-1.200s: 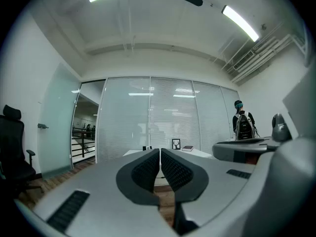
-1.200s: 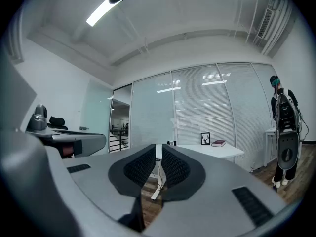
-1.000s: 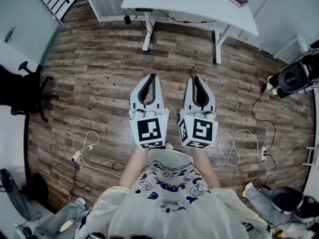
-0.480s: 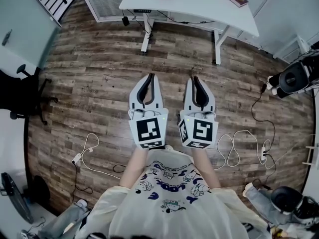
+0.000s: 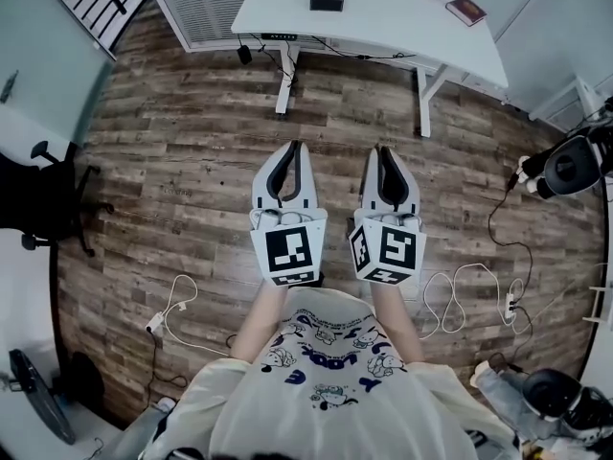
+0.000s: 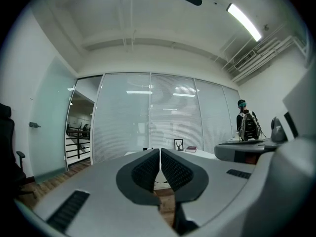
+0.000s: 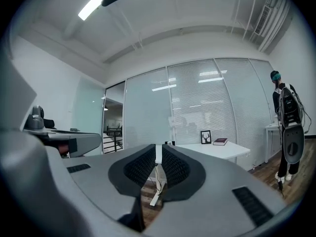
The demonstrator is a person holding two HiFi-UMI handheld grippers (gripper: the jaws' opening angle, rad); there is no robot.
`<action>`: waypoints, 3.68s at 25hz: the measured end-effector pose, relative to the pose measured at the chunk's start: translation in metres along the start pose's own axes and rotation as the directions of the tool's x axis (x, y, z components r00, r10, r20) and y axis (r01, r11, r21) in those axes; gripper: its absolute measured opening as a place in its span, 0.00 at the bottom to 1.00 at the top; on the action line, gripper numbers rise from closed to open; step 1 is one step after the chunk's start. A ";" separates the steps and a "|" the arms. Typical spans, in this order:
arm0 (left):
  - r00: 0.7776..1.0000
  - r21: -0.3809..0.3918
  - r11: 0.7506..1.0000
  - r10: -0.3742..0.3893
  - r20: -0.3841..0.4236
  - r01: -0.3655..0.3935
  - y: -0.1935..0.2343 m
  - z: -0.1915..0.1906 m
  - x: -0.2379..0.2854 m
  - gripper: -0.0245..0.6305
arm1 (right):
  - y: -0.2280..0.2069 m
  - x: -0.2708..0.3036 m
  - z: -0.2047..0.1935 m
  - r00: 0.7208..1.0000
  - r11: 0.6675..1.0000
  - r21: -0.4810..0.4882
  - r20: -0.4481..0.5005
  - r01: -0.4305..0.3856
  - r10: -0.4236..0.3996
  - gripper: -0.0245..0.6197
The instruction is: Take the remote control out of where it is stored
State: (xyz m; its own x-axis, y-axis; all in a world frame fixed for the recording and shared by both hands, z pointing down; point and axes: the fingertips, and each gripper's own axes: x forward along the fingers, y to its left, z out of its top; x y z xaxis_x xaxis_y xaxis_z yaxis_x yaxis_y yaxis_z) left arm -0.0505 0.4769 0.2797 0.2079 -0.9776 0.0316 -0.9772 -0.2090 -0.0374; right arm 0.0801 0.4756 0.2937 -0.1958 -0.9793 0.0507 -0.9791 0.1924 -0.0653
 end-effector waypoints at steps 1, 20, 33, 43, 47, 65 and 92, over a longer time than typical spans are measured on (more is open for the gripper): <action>1.000 0.002 1.000 -0.005 0.002 0.005 0.005 0.000 0.008 0.07 | 0.002 0.009 -0.001 1.000 1.000 0.006 -0.003 0.004 -0.004 0.13; 0.999 -0.024 0.999 -0.035 -0.019 0.034 0.063 -0.014 0.119 0.07 | 0.015 0.130 -0.015 0.998 1.000 0.016 -0.053 0.025 -0.024 0.13; 1.000 -0.007 1.000 0.003 -0.020 -0.003 0.064 -0.014 0.220 0.07 | -0.023 0.230 -0.015 0.998 0.999 0.035 -0.053 -0.020 0.022 0.13; 0.997 -0.003 0.997 0.076 -0.020 -0.076 0.066 -0.003 0.328 0.07 | -0.063 0.341 0.004 0.994 0.994 0.037 -0.050 -0.100 0.102 0.13; 0.994 -0.003 0.994 0.109 -0.015 -0.109 0.068 0.002 0.371 0.07 | -0.078 0.384 0.013 0.990 0.991 0.032 -0.043 -0.131 0.133 0.13; 0.987 0.004 0.988 0.151 -0.047 -0.151 0.067 -0.008 0.492 0.07 | -0.128 0.502 0.005 0.981 0.982 0.059 -0.074 -0.178 0.182 0.13; 0.995 -0.058 0.998 0.014 -0.098 -0.020 0.128 -0.029 0.689 0.07 | -0.142 0.690 -0.001 0.991 0.996 0.058 -0.110 -0.069 0.075 0.13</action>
State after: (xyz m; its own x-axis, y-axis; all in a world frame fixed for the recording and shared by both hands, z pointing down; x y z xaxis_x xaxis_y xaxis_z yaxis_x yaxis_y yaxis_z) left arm -0.0339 -0.2231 0.3258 0.1889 -0.9735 0.1291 -0.9820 -0.1880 0.0198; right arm 0.0840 -0.2271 0.3386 -0.2731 -0.9494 0.1549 -0.9587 0.2552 -0.1259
